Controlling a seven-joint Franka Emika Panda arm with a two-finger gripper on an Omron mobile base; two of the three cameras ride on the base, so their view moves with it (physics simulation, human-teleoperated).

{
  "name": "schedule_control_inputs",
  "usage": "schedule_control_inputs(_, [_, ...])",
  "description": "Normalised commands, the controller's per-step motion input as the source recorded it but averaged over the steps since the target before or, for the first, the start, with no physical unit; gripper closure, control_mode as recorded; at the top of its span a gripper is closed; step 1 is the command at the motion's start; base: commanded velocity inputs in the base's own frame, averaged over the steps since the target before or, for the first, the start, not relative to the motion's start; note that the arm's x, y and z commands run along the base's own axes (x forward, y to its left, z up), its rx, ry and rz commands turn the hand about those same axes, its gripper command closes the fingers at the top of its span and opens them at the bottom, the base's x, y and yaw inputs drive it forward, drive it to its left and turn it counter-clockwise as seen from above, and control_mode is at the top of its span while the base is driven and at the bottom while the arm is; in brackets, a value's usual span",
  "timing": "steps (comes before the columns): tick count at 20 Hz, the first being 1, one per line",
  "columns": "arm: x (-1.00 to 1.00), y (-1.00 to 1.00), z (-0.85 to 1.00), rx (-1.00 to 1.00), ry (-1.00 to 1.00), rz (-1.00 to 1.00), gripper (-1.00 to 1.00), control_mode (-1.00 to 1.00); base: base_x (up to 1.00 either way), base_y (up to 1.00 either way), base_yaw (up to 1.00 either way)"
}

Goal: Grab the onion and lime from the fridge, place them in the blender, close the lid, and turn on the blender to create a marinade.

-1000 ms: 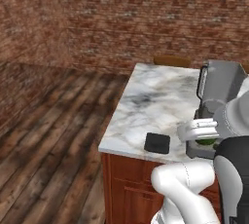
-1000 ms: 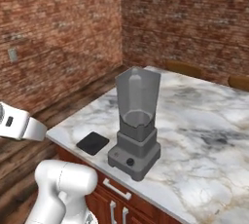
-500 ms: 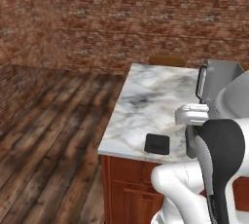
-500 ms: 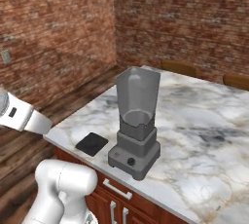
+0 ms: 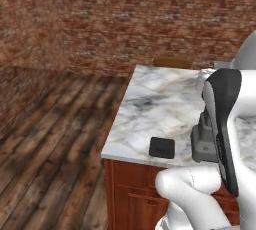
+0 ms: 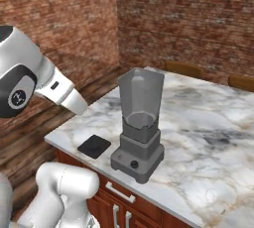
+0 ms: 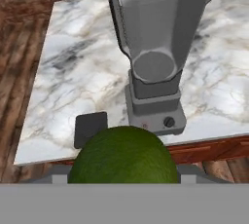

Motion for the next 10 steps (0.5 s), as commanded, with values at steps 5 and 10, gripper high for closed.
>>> schedule_control_inputs(5, [0.55,-0.68,0.5,0.16,0.16,-0.08,1.0,-1.0,0.0,0.0,0.0])
schedule_control_inputs(10, [0.34,-0.41,0.48,0.13,0.19,-0.05,1.0,-1.0,0.0,0.0,0.0])
